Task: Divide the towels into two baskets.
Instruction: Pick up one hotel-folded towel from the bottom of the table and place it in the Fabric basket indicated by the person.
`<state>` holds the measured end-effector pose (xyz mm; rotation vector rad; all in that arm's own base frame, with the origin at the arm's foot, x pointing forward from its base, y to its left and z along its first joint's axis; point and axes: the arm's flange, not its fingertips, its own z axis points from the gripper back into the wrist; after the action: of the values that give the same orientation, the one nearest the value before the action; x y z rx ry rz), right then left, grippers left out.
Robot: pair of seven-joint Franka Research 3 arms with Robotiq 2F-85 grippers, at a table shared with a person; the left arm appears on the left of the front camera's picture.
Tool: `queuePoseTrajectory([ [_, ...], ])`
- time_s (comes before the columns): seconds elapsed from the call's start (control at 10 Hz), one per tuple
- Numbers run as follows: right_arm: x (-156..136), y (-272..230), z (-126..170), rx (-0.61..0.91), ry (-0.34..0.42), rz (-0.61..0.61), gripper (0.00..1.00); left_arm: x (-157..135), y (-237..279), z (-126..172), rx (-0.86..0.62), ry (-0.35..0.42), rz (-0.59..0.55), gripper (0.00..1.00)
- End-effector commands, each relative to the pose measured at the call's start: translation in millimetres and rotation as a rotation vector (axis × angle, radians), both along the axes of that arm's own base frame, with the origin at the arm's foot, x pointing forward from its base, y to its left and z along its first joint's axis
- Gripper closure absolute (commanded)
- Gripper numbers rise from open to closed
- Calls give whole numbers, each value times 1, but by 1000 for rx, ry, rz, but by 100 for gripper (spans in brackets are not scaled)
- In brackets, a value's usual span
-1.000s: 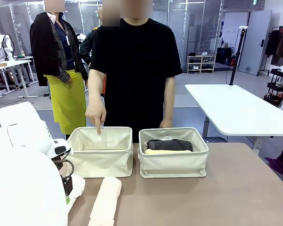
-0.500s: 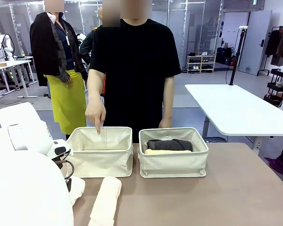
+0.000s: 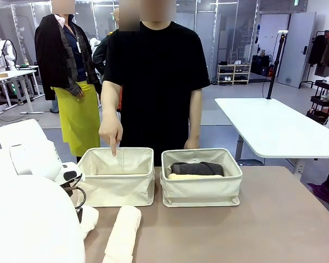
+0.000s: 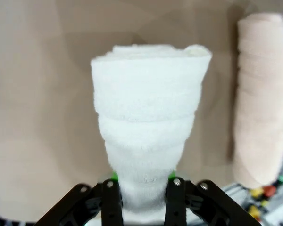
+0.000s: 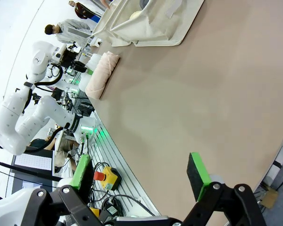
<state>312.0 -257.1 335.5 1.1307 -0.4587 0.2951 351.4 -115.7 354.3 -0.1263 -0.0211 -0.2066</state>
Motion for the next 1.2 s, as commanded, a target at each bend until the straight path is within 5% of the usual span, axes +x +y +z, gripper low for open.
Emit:
queuePoseTrajectory([
  [0.0, -4, 0, 3, -11, 9, 1, 0, 0, 2, 37, 67, 39, -185, 65],
  [0.3, -4, 0, 3, -11, 9, 1, 0, 10, 1, 93, 98, -45, -331, 65],
  [0.6, -4, 0, 3, -11, 9, 1, 0, 14, -11, 145, 190, -317, -674, 65],
  [0.9, -4, 0, 3, -11, 9, 1, 0, 56, -31, 190, 306, -554, -954, 65],
  [1.1, -4, 0, 3, -11, 9, 1, 0, 93, -43, 201, 277, -564, -1053, 65],
])
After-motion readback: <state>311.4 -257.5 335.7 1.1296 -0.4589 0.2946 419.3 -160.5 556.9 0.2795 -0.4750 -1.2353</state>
